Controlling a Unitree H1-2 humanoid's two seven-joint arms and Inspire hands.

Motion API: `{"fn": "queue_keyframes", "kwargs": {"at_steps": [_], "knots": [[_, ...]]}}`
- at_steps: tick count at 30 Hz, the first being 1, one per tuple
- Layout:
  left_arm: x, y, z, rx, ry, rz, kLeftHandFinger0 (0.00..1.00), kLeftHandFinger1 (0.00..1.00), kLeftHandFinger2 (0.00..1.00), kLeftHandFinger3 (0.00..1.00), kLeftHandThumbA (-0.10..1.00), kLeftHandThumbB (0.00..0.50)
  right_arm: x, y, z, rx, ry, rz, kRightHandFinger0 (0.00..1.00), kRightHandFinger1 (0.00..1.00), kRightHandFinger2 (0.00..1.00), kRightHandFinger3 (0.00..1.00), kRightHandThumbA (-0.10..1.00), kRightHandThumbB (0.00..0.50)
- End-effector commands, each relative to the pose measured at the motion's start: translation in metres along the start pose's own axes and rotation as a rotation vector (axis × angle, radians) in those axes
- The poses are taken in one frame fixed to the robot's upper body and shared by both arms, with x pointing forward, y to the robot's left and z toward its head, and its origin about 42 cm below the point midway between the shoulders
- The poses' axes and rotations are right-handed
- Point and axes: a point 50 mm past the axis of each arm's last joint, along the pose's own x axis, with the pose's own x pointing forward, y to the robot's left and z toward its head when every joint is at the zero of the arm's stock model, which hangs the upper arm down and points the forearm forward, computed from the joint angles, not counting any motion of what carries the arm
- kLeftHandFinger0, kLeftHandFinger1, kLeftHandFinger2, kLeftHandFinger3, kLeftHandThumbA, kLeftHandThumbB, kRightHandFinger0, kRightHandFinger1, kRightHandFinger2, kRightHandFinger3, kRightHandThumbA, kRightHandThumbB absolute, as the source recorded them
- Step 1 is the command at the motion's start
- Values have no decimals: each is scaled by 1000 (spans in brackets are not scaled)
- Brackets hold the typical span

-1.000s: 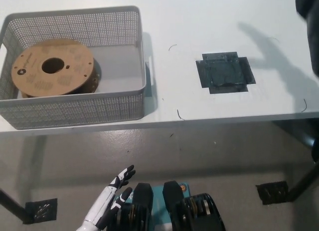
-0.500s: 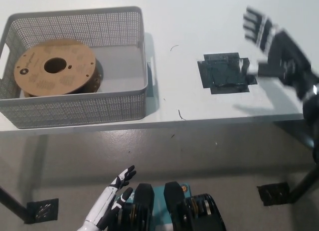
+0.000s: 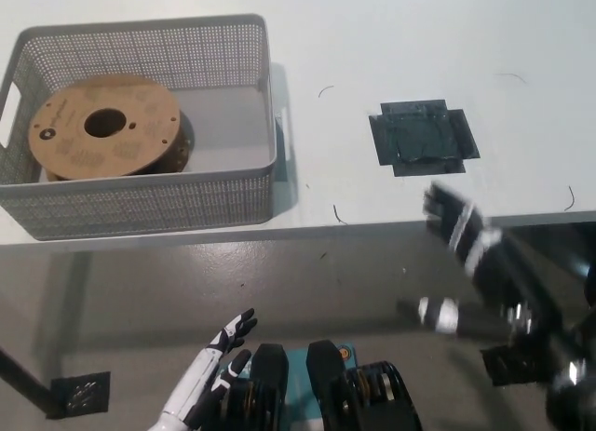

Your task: Use the right hand to pick up a 3d printing filament and place it into a container on the left side

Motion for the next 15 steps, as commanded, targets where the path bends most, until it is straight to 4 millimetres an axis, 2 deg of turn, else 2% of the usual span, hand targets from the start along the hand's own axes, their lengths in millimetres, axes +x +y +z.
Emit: {"fn": "queue_keyframes", "kwargs": {"at_steps": [1,2,3,6,7,8,10,12,14,15], "knots": [[-1,0,10,-12,-69,62,1000,1000,1000,1000,1000,365,-75,63,92,-198,-582,-63,1000,1000,1000,1000,1000,311],[-2,1,9,-13,-68,63,1000,1000,1000,1000,1000,366,-77,62,75,-212,-546,-96,1000,1000,1000,1000,1000,262],[-2,1,9,-12,-69,65,1000,1000,1000,1000,1000,366,-77,62,72,-215,-542,-102,1000,1000,1000,1000,1000,247],[-2,2,10,-5,-72,67,1000,1000,1000,1000,1000,366,-73,59,19,-189,-351,-133,1000,1000,1000,1000,1000,252],[-2,2,10,-5,-72,68,1000,1000,1000,1000,1000,365,-72,59,14,-186,-340,-137,1000,1000,1000,1000,1000,253],[-2,2,10,-7,-72,70,1000,1000,1000,1000,1000,358,-66,57,-5,-196,-296,-144,1000,1000,1000,1000,1000,212],[-1,2,10,-8,-69,72,1000,1000,1000,1000,1000,360,-58,53,-28,-212,-245,-140,1000,1000,1000,1000,1000,191],[-1,1,9,-10,-65,73,1000,1000,1000,1000,1000,360,-47,47,-54,-221,-154,-144,1000,1000,1000,1000,1000,249],[0,0,9,-23,-66,73,1000,1000,1000,1000,1000,362,-37,44,-77,-228,-87,-150,1000,1000,1000,1000,1000,265],[0,0,9,-24,-67,73,1000,1000,1000,1000,1000,360,-34,43,-88,-231,-52,-152,1000,1000,1000,1000,1000,255]]}}
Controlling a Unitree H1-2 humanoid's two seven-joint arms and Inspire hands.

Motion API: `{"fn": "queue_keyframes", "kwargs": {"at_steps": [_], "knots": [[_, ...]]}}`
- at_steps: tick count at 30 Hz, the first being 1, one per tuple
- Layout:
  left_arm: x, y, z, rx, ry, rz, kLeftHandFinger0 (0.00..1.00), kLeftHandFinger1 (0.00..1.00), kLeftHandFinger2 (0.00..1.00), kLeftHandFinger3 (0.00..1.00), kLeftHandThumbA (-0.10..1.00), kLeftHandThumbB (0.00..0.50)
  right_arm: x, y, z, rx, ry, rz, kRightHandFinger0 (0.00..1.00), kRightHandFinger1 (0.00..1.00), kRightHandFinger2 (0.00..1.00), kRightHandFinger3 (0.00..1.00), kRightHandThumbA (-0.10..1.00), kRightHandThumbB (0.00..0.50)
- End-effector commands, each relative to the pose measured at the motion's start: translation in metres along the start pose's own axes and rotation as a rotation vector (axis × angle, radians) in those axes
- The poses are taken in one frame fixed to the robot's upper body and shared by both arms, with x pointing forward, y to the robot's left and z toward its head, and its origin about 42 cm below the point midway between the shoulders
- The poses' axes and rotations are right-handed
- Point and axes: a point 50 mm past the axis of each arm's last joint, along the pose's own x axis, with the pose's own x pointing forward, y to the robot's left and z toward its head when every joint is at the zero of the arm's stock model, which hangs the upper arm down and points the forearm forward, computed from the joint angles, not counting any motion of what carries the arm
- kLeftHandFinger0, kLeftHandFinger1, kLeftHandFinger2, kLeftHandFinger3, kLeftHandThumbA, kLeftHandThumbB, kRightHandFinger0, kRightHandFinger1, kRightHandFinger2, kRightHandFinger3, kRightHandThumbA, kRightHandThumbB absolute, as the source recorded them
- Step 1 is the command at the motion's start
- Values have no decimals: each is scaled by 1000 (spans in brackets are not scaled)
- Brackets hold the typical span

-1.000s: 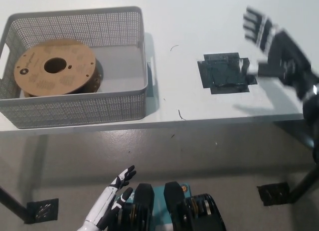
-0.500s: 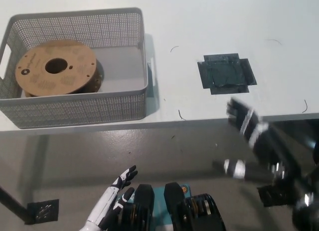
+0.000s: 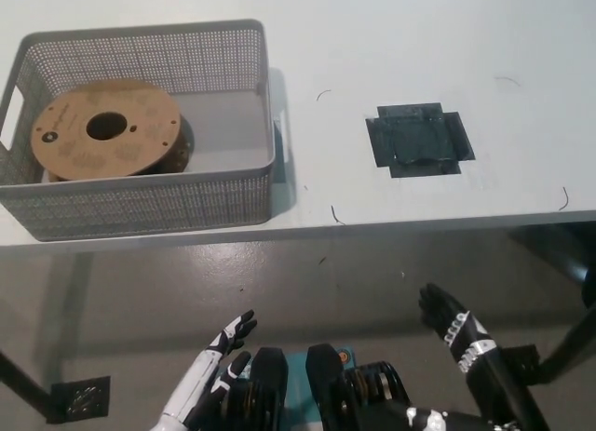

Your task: Use the right hand to pick up a 3d printing filament and place it into a container on the left side

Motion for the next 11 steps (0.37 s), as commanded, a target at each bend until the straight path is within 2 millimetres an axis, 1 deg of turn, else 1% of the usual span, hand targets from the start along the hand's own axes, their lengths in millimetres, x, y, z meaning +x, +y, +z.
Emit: {"fn": "queue_keyframes", "kwargs": {"at_steps": [1,2,3,5,7,9,10,11], "knots": [[4,2,12,-19,-78,73,1000,1000,1000,1000,1000,358,31,7,-36,-218,-135,-73,1000,1000,1000,1000,1000,252],[4,3,12,-16,-78,78,1000,1000,1000,1000,1000,357,34,5,-49,-211,-94,-67,1000,1000,1000,1000,1000,232],[3,4,11,-15,-77,81,1000,1000,1000,1000,1000,358,37,4,-57,-208,-70,-61,1000,1000,1000,1000,1000,237],[2,4,10,-21,-74,84,1000,1000,1000,1000,1000,363,38,2,-65,-208,-48,-58,1000,1000,1000,1000,1000,245],[1,2,10,-22,-70,86,1000,1000,1000,1000,1000,361,38,-1,-71,-204,-26,-53,1000,1000,1000,1000,1000,275],[0,1,9,-27,-68,91,1000,1000,1000,1000,1000,358,41,-3,-75,-184,-21,-50,1000,1000,1000,1000,1000,289],[0,2,9,-19,-65,90,1000,1000,1000,1000,1000,353,42,-3,-78,-142,-3,-36,1000,1000,1000,1000,1000,276],[-1,2,8,-17,-64,90,1000,1000,1000,1000,1000,354,42,-2,-79,-140,-3,-32,1000,1000,1000,1000,1000,274]]}}
